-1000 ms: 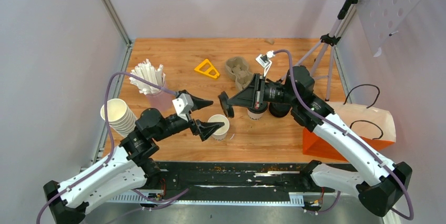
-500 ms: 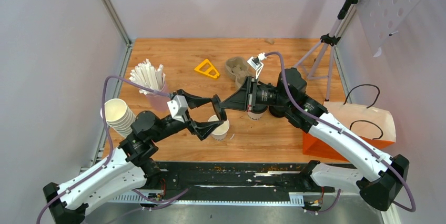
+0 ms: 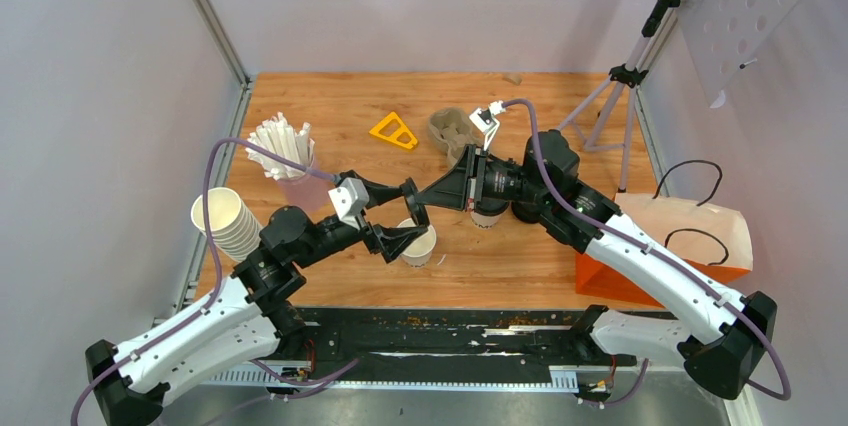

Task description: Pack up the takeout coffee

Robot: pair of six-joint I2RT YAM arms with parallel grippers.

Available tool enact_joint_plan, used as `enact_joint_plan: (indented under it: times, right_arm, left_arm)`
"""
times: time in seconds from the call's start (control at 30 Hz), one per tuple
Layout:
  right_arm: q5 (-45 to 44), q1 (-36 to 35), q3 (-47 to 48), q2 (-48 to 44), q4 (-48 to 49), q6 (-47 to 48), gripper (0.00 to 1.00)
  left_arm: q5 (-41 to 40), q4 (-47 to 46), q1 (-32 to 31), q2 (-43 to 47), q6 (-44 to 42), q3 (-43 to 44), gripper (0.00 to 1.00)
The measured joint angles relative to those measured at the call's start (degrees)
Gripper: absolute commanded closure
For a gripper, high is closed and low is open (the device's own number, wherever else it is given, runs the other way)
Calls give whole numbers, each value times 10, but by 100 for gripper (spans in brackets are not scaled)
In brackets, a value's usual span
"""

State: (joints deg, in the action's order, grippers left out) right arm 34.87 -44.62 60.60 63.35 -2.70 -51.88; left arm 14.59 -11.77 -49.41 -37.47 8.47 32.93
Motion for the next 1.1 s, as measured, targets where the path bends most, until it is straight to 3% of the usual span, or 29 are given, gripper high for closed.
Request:
enact_joint_plan:
  times: [0.3, 0.8, 0.93, 1.1]
  right_arm:
    - [-9, -1, 0, 0, -5, 5, 100]
    - [-10, -2, 0, 0, -9, 5, 99]
    - [-14, -3, 0, 0, -9, 5, 95]
    - [-15, -3, 0, 0, -9, 2, 82]
  left_arm:
    - [-12, 6, 0, 16, -1, 0, 4]
    - [-14, 0, 0, 10, 2, 0, 10]
    - [-16, 2, 0, 12, 1, 0, 16]
    - [-17, 7, 0, 20, -1, 0, 20]
